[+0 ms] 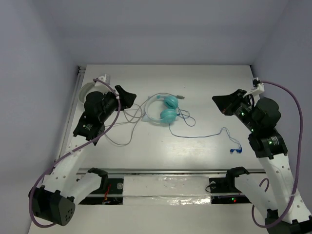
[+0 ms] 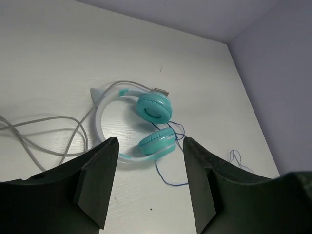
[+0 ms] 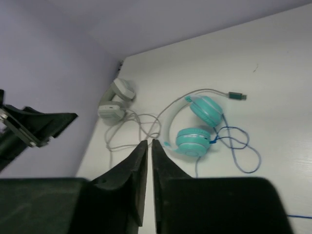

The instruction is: Wrap the headphones

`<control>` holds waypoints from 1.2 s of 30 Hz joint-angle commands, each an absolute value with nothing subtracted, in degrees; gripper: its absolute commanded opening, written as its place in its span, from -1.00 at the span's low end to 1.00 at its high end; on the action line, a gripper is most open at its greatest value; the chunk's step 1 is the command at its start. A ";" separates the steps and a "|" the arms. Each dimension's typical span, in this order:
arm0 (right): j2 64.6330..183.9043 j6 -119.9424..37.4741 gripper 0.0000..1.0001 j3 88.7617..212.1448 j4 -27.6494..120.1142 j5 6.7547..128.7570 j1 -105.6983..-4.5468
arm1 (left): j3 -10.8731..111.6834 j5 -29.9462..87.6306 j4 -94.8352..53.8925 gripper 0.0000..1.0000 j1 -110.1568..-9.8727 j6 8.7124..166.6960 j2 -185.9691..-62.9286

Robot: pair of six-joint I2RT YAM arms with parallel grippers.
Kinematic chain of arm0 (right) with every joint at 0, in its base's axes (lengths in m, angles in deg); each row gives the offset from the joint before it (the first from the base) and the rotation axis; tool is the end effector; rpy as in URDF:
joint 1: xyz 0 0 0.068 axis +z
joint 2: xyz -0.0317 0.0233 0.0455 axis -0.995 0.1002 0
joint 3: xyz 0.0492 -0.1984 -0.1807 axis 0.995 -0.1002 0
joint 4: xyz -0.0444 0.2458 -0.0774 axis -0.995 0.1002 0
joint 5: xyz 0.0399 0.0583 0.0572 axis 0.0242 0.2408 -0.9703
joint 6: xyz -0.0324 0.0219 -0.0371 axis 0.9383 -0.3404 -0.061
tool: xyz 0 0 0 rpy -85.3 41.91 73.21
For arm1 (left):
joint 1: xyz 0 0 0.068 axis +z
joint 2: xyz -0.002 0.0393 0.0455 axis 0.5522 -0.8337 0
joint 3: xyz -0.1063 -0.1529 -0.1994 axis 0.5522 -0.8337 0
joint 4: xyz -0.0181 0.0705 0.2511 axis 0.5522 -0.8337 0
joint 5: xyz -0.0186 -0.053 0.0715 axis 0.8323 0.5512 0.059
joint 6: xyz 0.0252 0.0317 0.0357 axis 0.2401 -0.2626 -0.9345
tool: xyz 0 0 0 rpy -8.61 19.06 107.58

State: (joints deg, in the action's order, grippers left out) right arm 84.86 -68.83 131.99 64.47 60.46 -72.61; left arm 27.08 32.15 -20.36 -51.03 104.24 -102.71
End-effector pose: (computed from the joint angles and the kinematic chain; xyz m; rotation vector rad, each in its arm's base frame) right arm 0.1461 0.0394 0.4060 0.1279 1.6873 0.8223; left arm 0.2091 -0.0735 0.3604 0.0065 1.6718 -0.7717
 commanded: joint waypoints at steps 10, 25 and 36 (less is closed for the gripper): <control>87.92 -67.90 -1.00 128.09 62.26 59.67 -72.21 | 31.48 25.36 -21.87 -1.00 -53.19 103.99 -115.03; 91.00 -67.99 -1.00 124.92 58.03 59.40 -69.31 | 58.46 13.10 -29.78 -0.35 -59.00 95.73 -153.18; 91.79 -67.73 -0.82 124.48 57.50 59.05 -68.25 | 59.63 12.67 -31.63 -0.60 -60.67 93.97 -159.61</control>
State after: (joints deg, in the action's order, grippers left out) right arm 91.83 -68.51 124.55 60.97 59.89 -68.96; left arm 57.46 13.58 -31.20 -59.95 94.98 -160.24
